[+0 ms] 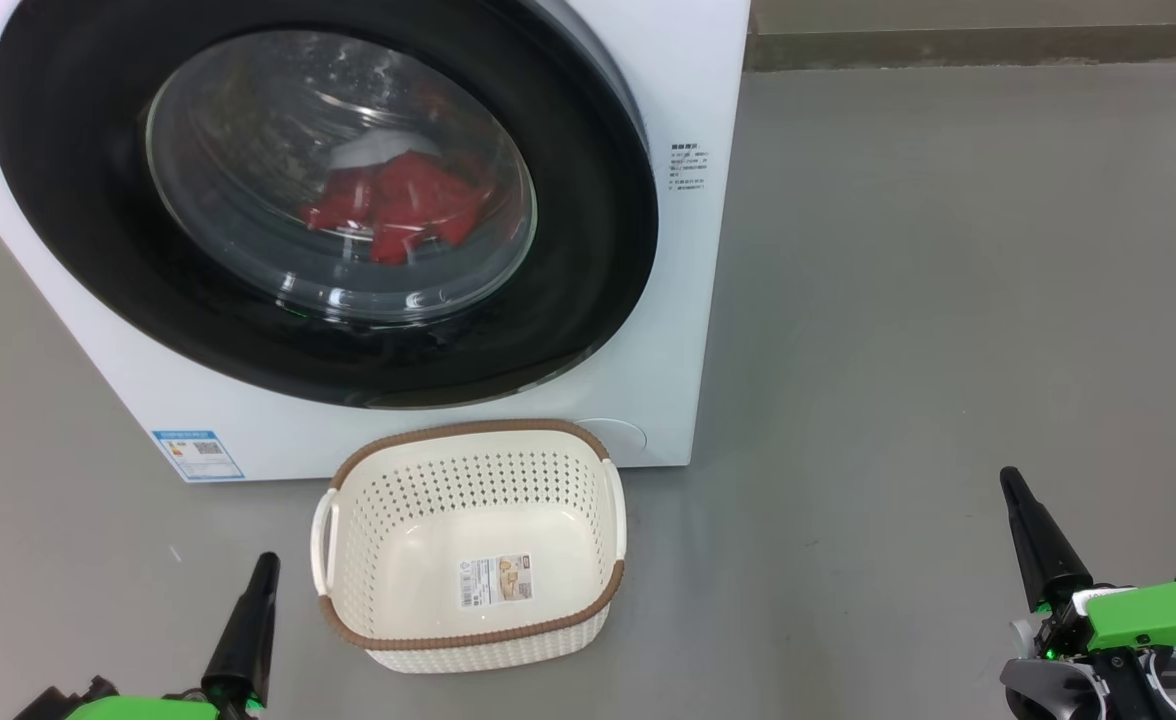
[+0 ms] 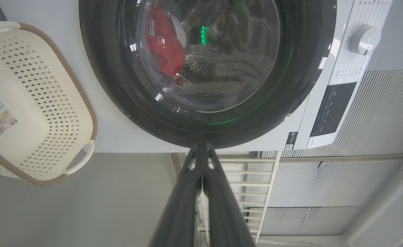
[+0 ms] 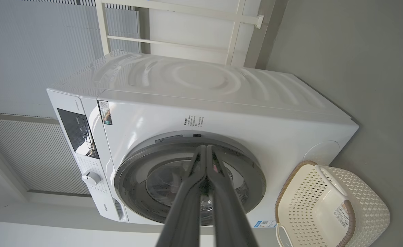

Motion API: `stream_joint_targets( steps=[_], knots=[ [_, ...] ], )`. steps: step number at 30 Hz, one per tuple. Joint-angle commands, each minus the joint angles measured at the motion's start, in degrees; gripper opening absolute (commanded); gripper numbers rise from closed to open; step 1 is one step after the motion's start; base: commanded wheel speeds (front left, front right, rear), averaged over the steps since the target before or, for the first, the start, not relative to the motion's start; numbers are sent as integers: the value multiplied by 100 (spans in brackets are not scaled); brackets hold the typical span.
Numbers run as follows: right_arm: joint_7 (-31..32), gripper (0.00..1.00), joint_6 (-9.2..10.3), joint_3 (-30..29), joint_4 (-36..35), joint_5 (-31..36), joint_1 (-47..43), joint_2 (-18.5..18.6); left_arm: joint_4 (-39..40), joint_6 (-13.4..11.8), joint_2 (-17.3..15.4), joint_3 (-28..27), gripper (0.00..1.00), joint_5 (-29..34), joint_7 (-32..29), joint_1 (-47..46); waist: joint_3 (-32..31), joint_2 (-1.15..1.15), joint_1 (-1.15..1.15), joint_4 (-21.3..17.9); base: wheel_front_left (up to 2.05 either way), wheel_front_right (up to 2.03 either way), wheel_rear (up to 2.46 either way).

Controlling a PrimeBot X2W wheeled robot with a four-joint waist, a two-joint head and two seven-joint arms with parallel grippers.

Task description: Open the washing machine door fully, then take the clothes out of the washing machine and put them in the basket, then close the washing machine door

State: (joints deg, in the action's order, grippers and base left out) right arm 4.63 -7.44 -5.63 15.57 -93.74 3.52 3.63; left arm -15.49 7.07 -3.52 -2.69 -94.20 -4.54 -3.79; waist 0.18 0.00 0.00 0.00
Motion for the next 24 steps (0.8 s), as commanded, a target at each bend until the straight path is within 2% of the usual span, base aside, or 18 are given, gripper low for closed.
stream_joint_targets(
  steps=[1,24],
  knots=[
    [43,0,-5,89,-166,10,250,53,153,42,-63,-208,0,58,-54,-224,0,0,0,0,0,0,0],
    [78,0,-5,45,-163,46,253,22,150,42,-32,-251,0,94,-88,-228,0,0,0,0,0,0,0]
  ],
)
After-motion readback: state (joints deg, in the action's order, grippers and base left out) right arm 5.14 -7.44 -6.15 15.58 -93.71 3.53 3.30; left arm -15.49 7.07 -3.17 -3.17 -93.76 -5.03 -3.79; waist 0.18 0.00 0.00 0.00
